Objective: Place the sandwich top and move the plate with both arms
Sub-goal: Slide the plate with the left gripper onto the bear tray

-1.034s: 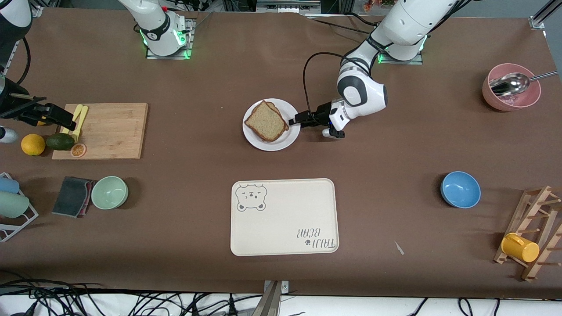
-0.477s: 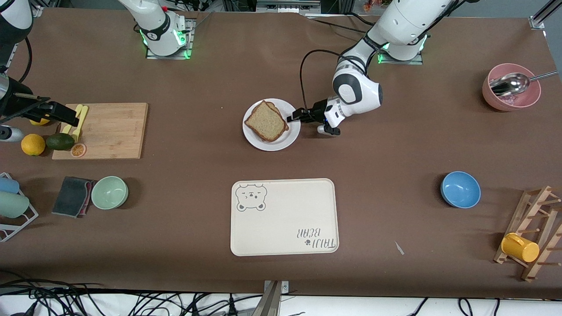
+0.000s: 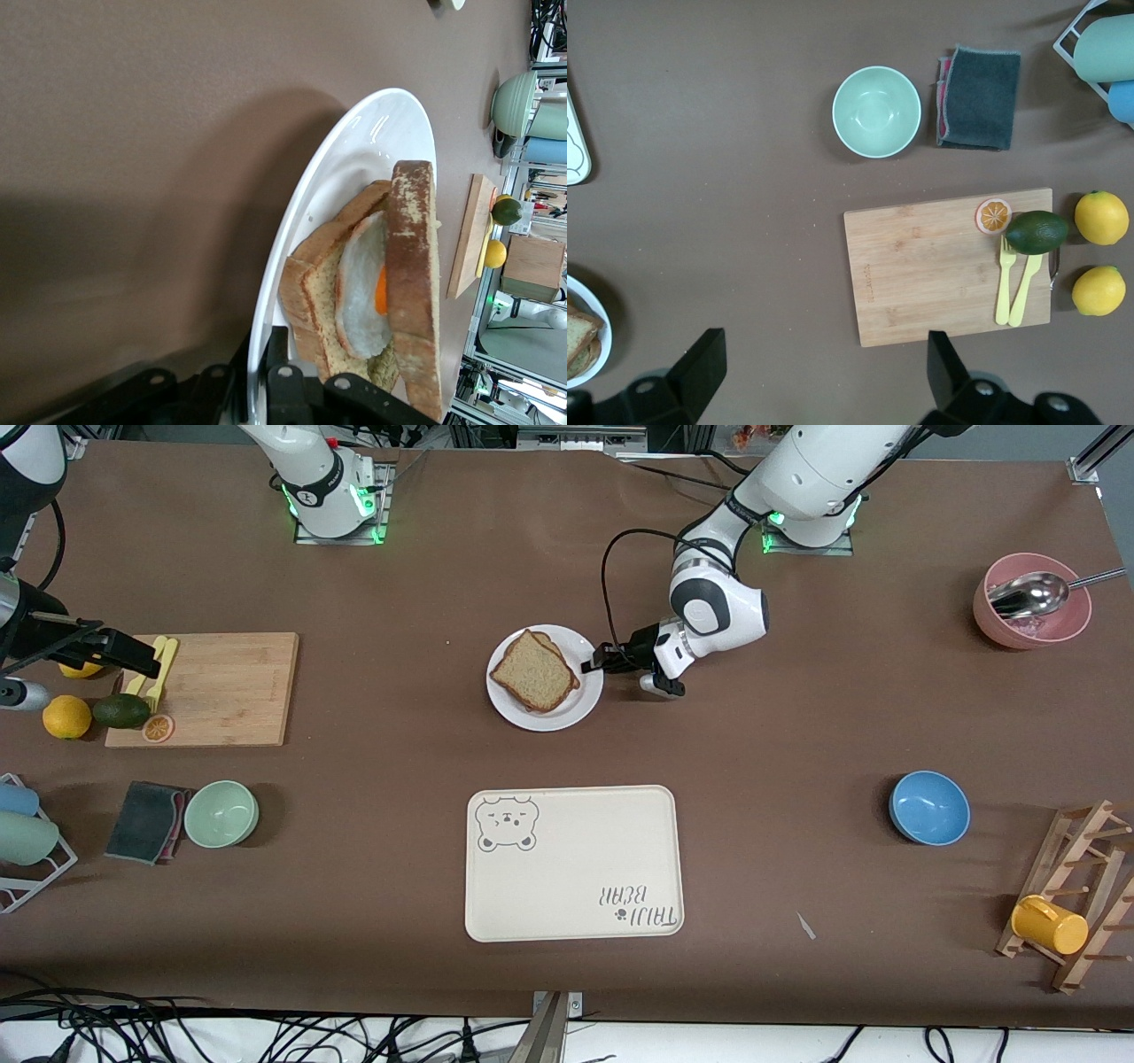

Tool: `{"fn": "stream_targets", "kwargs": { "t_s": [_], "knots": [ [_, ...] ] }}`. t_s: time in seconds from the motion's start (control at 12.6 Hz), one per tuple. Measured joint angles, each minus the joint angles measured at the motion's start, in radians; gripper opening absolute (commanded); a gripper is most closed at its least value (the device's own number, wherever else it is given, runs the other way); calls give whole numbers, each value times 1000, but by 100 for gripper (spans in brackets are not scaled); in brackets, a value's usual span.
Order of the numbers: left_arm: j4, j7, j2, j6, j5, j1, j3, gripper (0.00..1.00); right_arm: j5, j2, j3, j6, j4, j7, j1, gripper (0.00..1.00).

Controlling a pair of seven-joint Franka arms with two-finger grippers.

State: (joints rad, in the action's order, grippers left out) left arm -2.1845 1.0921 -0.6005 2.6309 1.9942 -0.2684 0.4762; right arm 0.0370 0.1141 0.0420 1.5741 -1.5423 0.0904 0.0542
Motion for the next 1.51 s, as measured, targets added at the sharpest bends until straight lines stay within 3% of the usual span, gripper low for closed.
{"fn": "stream_targets", "kwargs": {
  "t_s": [0.32, 0.88, 1.11, 1.51],
  "knots": [
    [28, 5, 0, 3, 28, 0, -1, 0, 0, -2, 29, 34, 2, 0, -4, 100],
    [183, -97, -1, 82, 29, 6, -22, 0, -53, -1, 35, 41, 2, 0, -4, 100],
    [280, -126, -21, 128, 29, 7, -52, 0, -54, -1, 36, 42, 2, 0, -4, 100],
    [487, -156, -137, 139, 29, 8, -124, 0, -54, 1, 36, 44, 2, 0, -4, 100]
  ]
}}
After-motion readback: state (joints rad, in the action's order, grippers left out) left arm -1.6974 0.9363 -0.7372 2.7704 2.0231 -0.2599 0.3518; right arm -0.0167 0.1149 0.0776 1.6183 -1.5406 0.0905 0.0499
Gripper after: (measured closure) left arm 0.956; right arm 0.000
